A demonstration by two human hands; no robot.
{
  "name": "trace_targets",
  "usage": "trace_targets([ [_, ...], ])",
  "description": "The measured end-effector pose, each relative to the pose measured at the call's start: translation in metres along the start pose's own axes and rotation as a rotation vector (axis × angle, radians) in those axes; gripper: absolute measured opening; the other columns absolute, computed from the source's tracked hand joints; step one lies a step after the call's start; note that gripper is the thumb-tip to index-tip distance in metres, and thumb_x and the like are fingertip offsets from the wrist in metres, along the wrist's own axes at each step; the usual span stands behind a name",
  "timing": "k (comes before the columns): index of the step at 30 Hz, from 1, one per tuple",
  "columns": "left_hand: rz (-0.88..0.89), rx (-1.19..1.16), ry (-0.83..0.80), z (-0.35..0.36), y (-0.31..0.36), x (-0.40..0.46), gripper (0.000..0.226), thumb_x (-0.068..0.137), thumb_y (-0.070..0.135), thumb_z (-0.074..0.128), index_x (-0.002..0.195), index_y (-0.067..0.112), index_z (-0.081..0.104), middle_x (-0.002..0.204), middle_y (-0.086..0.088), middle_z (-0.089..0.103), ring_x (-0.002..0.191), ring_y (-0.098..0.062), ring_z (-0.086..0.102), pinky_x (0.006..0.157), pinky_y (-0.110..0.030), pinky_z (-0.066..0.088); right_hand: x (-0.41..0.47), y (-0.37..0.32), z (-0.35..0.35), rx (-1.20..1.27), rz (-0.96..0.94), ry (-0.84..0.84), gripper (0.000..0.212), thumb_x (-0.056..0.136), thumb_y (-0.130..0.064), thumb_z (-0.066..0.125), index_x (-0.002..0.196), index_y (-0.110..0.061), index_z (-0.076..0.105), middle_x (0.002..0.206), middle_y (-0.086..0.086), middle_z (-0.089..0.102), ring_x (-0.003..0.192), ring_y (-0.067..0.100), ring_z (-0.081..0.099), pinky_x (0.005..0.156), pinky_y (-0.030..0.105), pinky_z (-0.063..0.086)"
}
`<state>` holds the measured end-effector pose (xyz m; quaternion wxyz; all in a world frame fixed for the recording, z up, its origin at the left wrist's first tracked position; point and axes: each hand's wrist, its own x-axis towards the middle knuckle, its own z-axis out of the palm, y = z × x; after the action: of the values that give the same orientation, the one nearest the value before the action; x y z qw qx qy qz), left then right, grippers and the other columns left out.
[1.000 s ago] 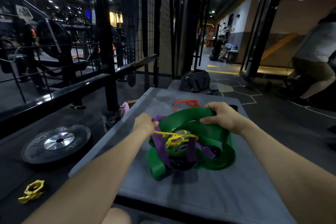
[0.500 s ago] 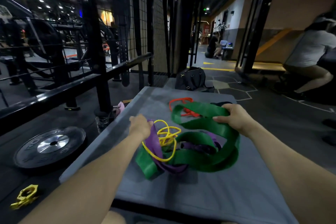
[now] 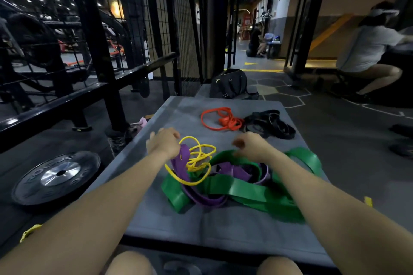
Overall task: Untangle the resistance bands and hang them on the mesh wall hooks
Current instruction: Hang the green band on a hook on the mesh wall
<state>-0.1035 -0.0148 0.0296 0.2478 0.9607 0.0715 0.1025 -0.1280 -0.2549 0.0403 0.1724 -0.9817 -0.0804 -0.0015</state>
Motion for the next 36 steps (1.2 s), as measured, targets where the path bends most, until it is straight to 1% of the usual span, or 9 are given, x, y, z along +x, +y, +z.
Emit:
trace_targets([
  [4, 0.029, -0.251, 0.027, -0.005, -0.003, 0.008, 0.033, 0.088, -0.001, 0.041, 0.111, 0.007, 0.063, 0.123, -0.012, 0.060, 0.122, -0.027, 0.050, 0.096, -0.029, 0.040, 0.006, -0.027, 0.030, 0.004, -0.142, -0.125, 0.013, 0.079, -0.023, 0.073, 0.087, -0.021, 0.064, 0.094, 0.002, 0.061, 0.089, 0.017, 0.056, 0.069, 0.021, 0.035],
  [7, 0.051, -0.423, 0.032, -0.007, 0.000, 0.020, 0.035, 0.087, -0.005, 0.041, 0.115, 0.003, 0.060, 0.120, -0.016, 0.060, 0.116, -0.029, 0.054, 0.096, -0.030, 0.042, 0.012, -0.040, 0.046, 0.196, -0.195, -0.187, 0.042, 0.073, -0.012, 0.078, 0.111, -0.013, 0.061, 0.096, -0.003, 0.059, 0.080, 0.009, 0.057, 0.073, 0.011, 0.043],
  [12, 0.120, -0.630, 0.017, -0.006, 0.016, 0.042, 0.038, 0.087, -0.008, 0.038, 0.111, 0.012, 0.060, 0.103, -0.002, 0.054, 0.086, -0.015, 0.050, 0.054, -0.015, 0.039, 0.026, -0.047, 0.048, 0.190, -0.244, -0.219, 0.046, 0.075, -0.005, 0.074, 0.118, -0.005, 0.060, 0.097, -0.002, 0.058, 0.069, 0.000, 0.051, 0.058, 0.005, 0.034],
  [16, 0.035, -0.925, -0.004, -0.012, 0.030, 0.065, 0.041, 0.086, -0.014, 0.032, 0.112, 0.006, 0.057, 0.091, -0.001, 0.051, 0.075, -0.010, 0.049, 0.059, -0.018, 0.037, 0.043, -0.035, 0.054, -0.007, -0.314, -0.272, 0.035, 0.074, -0.020, 0.076, 0.102, -0.003, 0.067, 0.090, 0.012, 0.066, 0.077, 0.018, 0.050, 0.061, 0.024, 0.033],
  [19, -0.034, -1.062, -0.033, -0.015, 0.034, 0.081, 0.044, 0.083, -0.019, 0.029, 0.104, 0.012, 0.052, 0.079, 0.003, 0.048, 0.067, -0.009, 0.046, 0.057, -0.023, 0.038, 0.054, -0.019, 0.052, -0.005, -0.320, -0.246, 0.022, 0.081, -0.019, 0.071, 0.090, 0.000, 0.069, 0.064, 0.003, 0.054, 0.071, 0.021, 0.047, 0.057, 0.022, 0.027],
  [24, -0.029, -1.041, -0.052, -0.002, 0.028, 0.100, 0.039, 0.088, -0.013, 0.032, 0.113, 0.013, 0.043, 0.080, 0.003, 0.053, 0.072, -0.009, 0.049, 0.058, -0.024, 0.040, 0.088, -0.005, 0.027, 0.437, -0.094, 0.114, 0.021, 0.087, -0.012, 0.065, 0.086, 0.009, 0.066, 0.066, 0.005, 0.059, 0.041, -0.008, 0.049, 0.046, 0.007, 0.038],
  [29, -0.153, -0.802, -0.077, 0.035, -0.011, 0.114, 0.015, 0.090, 0.005, 0.052, 0.105, 0.006, 0.056, 0.093, -0.014, 0.059, 0.079, -0.024, 0.056, 0.060, -0.025, 0.038, 0.122, -0.003, 0.035, 0.477, 0.063, 0.174, 0.025, 0.078, -0.013, 0.075, 0.086, -0.007, 0.052, 0.062, 0.000, 0.055, 0.034, -0.003, 0.052, 0.043, 0.015, 0.046],
  [32, -0.199, -0.627, -0.194, 0.060, -0.031, 0.107, 0.011, 0.088, 0.005, 0.056, 0.078, 0.008, 0.056, 0.074, -0.010, 0.051, 0.070, -0.023, 0.047, 0.051, -0.026, 0.031, 0.133, -0.005, 0.057, 0.405, 0.142, 0.169, 0.026, 0.078, -0.014, 0.075, 0.072, -0.010, 0.050, 0.067, 0.008, 0.062, 0.054, 0.017, 0.063, 0.065, 0.032, 0.057],
  [36, -0.174, -0.340, -0.352, 0.090, -0.043, 0.100, 0.017, 0.083, 0.013, 0.065, 0.073, 0.016, 0.052, 0.086, -0.012, 0.055, 0.088, -0.020, 0.052, 0.070, -0.031, 0.044, 0.141, -0.001, 0.073, 0.199, 0.173, 0.103, 0.022, 0.081, -0.020, 0.072, 0.086, 0.001, 0.068, 0.094, 0.020, 0.071, 0.094, 0.029, 0.066, 0.078, 0.032, 0.048],
])
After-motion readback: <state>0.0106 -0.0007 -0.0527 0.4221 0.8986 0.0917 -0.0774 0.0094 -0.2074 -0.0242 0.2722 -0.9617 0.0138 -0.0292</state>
